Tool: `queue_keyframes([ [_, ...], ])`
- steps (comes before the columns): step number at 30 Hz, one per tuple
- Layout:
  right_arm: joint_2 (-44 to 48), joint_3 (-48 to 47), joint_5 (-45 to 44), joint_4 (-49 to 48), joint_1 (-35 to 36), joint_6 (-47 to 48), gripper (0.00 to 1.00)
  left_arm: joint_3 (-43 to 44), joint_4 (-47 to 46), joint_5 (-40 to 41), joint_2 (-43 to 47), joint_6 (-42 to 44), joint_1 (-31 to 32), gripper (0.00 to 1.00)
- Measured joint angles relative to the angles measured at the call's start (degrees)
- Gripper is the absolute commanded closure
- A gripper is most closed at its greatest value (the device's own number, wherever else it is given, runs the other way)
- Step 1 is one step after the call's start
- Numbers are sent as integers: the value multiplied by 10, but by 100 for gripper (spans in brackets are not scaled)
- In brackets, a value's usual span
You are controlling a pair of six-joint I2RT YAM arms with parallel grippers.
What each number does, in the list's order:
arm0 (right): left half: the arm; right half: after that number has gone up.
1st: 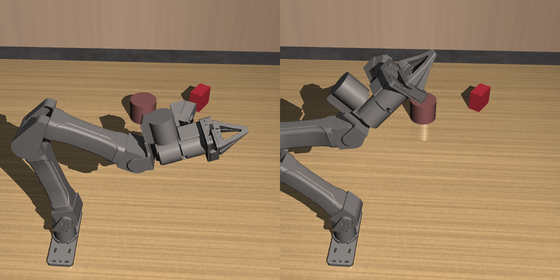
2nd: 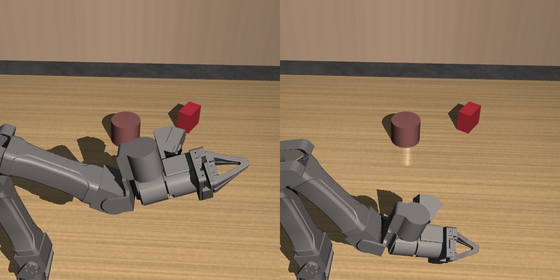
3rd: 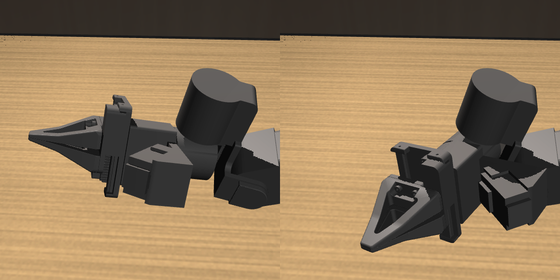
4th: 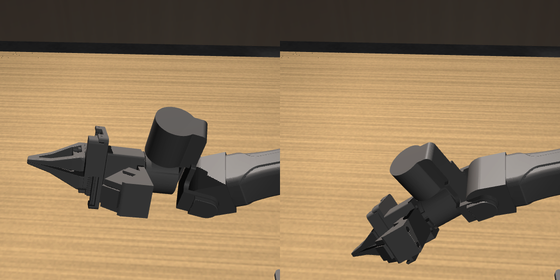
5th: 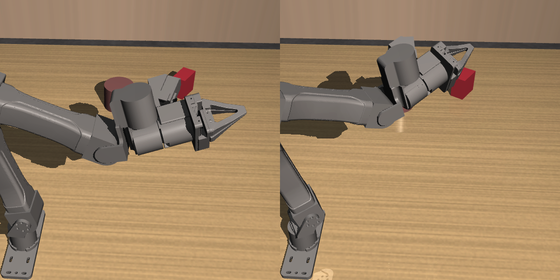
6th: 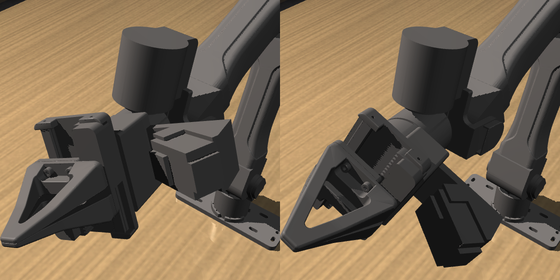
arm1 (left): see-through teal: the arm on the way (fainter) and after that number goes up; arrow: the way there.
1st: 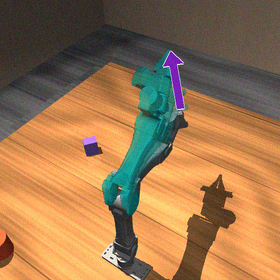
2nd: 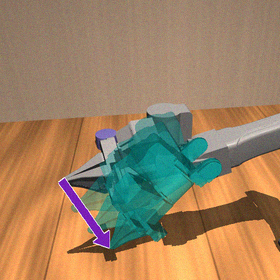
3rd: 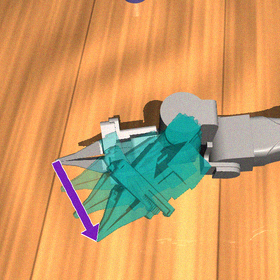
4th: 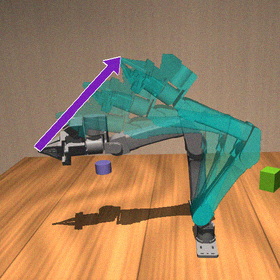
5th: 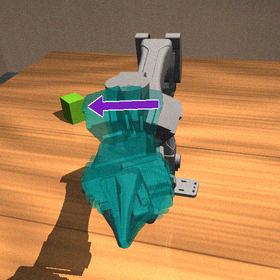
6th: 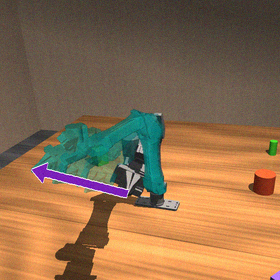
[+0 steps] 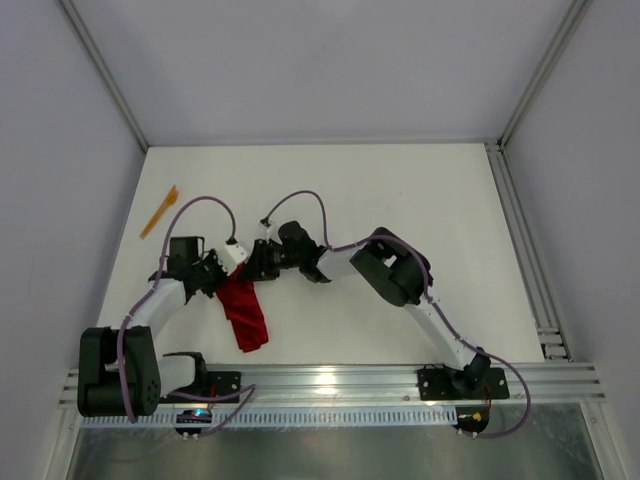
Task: Fold the napkin into a case and place the utensils inside
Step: Turn over the smaller rectangle-folded napkin.
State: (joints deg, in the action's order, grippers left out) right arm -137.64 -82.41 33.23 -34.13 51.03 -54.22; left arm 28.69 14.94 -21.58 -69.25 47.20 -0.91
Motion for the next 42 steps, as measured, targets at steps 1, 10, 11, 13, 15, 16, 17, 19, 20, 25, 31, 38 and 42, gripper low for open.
queue_keyframes([
  [1, 0, 0, -1, 1, 0, -2, 74, 0, 0, 0, 0, 0, 0, 100],
  [10, -2, 0, -3, 7, 1, -5, 97, 1, 9, -8, 5, 10, -9, 56],
  [11, -2, 2, -4, 6, 1, -3, 97, 5, 23, -17, 8, 9, -11, 51],
  [13, 1, 7, -7, 3, 1, 2, 97, 23, 57, -37, 13, 6, -16, 48],
  [15, 10, 18, -13, 7, 1, 12, 97, 55, 99, -66, 16, 1, -21, 47],
  [16, 15, 25, -16, 10, -1, 17, 97, 74, 120, -82, 17, 0, -25, 47],
  [17, 23, 35, -18, 14, -2, 23, 97, 96, 144, -98, 17, -1, -29, 47],
  [19, 46, 58, -25, 27, -6, 38, 97, 136, 187, -124, 20, -3, -34, 46],
  [20, 58, 68, -27, 34, -9, 48, 97, 155, 208, -135, 22, -4, -37, 47],
  [25, 141, 128, -53, 81, -39, 111, 97, 209, 278, -155, 32, -25, -41, 46],
  [31, 265, 184, -87, 149, -85, 198, 97, 216, 312, -153, 37, -53, -44, 47],
  [38, 370, 242, -155, 230, -139, 292, 97, 216, 316, -143, 38, -66, -46, 47],
  [42, 401, 252, -206, 281, -152, 340, 97, 216, 316, -137, 40, -67, -47, 47],
])
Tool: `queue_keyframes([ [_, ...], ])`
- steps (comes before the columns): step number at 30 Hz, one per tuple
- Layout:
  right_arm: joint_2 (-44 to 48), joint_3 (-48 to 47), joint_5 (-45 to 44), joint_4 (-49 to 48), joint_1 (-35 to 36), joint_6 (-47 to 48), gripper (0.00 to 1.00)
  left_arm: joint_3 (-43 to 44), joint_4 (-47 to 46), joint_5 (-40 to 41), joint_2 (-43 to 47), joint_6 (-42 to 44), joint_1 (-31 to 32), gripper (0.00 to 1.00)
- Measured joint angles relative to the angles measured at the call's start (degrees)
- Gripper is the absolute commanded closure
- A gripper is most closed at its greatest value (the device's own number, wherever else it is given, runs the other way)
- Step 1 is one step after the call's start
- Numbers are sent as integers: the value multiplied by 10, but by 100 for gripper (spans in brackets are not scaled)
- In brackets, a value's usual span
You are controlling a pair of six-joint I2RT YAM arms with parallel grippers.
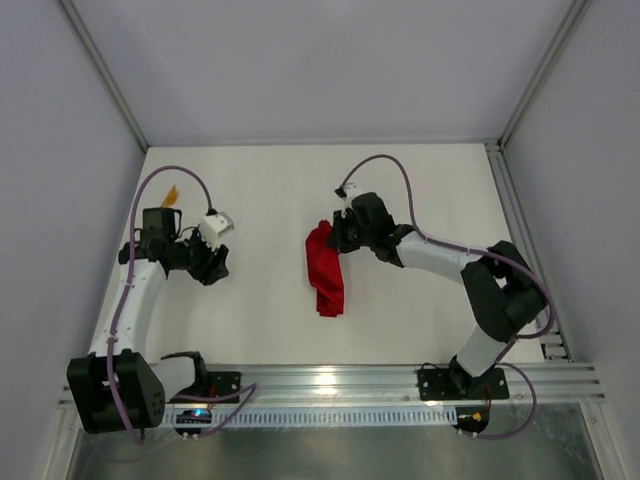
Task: Fold the napkin into a case and place the utensils inside
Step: Turn over the smaller rectangle-folded napkin.
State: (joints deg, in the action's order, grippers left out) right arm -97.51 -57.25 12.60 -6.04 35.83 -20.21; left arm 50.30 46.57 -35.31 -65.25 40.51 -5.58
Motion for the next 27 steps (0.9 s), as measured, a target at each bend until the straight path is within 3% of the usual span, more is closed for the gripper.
queue_keyframes([
  [12, 94, 10, -207, 133, -21, 133, 97, 0, 0, 13, 10, 0, -2, 47],
  [27, 83, -55, -490, 238, -25, 297, 97, 0, 0, 22, 13, 1, -2, 47],
])
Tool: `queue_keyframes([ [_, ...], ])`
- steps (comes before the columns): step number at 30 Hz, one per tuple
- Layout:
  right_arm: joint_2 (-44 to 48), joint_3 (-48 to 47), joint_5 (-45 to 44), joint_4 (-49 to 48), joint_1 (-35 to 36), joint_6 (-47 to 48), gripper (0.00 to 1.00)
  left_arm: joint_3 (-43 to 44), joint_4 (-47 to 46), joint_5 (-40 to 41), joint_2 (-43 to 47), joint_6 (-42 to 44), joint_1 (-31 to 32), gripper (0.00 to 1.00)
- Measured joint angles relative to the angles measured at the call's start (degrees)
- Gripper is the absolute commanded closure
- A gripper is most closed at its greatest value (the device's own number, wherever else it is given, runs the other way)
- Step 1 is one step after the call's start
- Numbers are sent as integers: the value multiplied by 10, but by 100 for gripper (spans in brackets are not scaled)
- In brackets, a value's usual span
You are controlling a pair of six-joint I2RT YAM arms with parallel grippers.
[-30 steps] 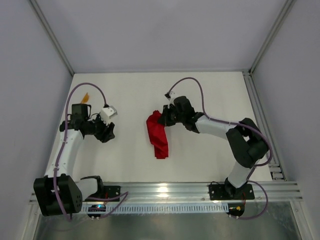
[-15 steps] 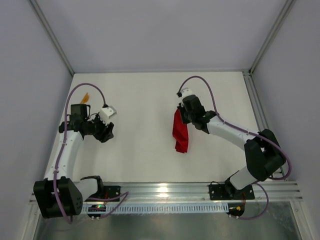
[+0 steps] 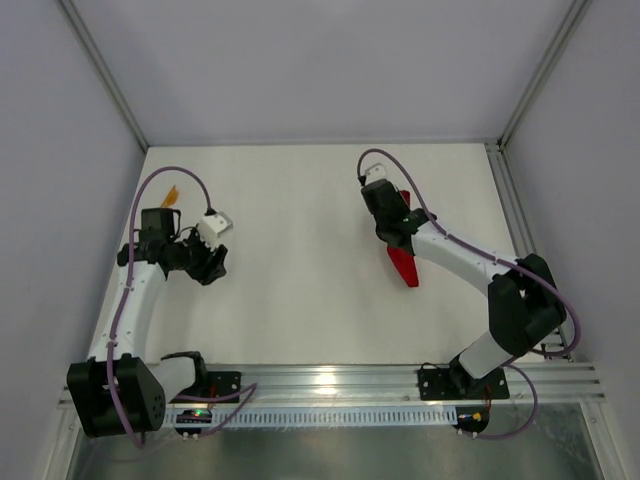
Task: Fold the napkin into a case and place the utensils inside
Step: Turn over the smaller rectangle-folded napkin.
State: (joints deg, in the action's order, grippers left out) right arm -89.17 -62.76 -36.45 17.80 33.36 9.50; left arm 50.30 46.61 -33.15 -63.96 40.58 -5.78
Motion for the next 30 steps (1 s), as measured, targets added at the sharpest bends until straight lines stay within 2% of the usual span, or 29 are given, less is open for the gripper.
queue_keyframes([
  [9, -73, -25, -105, -3, 27, 54, 97, 0, 0, 6, 0, 1, -3, 47],
  [14, -190, -47, -141, 4, 110, 48, 97, 0, 0, 7, 1, 1, -6, 47],
  [20, -309, -134, -144, 31, 235, 16, 97, 0, 0, 10, 5, 2, -8, 47],
  [25, -353, -180, -138, 43, 294, -18, 97, 2, 0, 10, 7, 2, -11, 47],
  [30, -352, -181, -139, 48, 307, -53, 97, 2, 0, 11, 7, 2, -11, 47],
])
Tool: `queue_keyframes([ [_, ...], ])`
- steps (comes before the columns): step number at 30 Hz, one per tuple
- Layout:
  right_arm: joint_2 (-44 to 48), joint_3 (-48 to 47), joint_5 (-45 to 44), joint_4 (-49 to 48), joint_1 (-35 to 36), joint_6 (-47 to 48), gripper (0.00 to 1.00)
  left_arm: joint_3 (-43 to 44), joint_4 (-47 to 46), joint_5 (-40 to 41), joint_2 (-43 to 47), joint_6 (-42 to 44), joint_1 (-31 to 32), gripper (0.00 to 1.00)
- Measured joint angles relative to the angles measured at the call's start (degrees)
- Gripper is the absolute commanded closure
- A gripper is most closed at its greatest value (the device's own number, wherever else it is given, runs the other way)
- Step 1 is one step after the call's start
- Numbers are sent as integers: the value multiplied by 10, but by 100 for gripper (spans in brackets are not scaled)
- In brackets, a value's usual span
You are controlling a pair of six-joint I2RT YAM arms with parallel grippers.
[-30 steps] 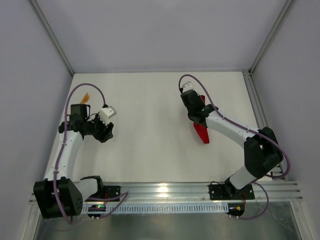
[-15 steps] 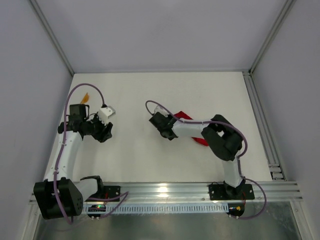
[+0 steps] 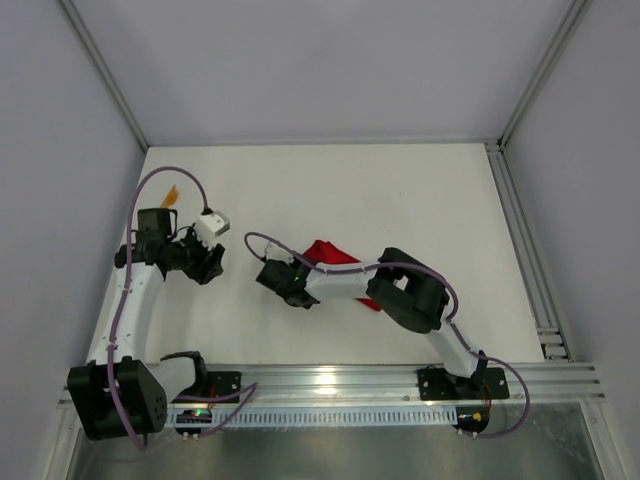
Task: Fold the napkin into a case and place the utensils inside
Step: Turn over the smaller rectangle-folded napkin.
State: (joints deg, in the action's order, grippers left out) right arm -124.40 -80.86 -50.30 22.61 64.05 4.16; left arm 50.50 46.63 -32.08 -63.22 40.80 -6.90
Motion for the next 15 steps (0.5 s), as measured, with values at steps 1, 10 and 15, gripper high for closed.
queue_keyframes([
  [1, 0, -1, 0, 0, 1, -6, 97, 0, 0, 0, 0, 0, 0, 47],
  [10, 17, 19, 36, -49, 52, 7, 87, 6, 2, 0, 0, 1, -3, 47],
  [15, 50, 62, 66, -100, 100, 35, 51, 8, 4, 2, 0, 1, -4, 47],
])
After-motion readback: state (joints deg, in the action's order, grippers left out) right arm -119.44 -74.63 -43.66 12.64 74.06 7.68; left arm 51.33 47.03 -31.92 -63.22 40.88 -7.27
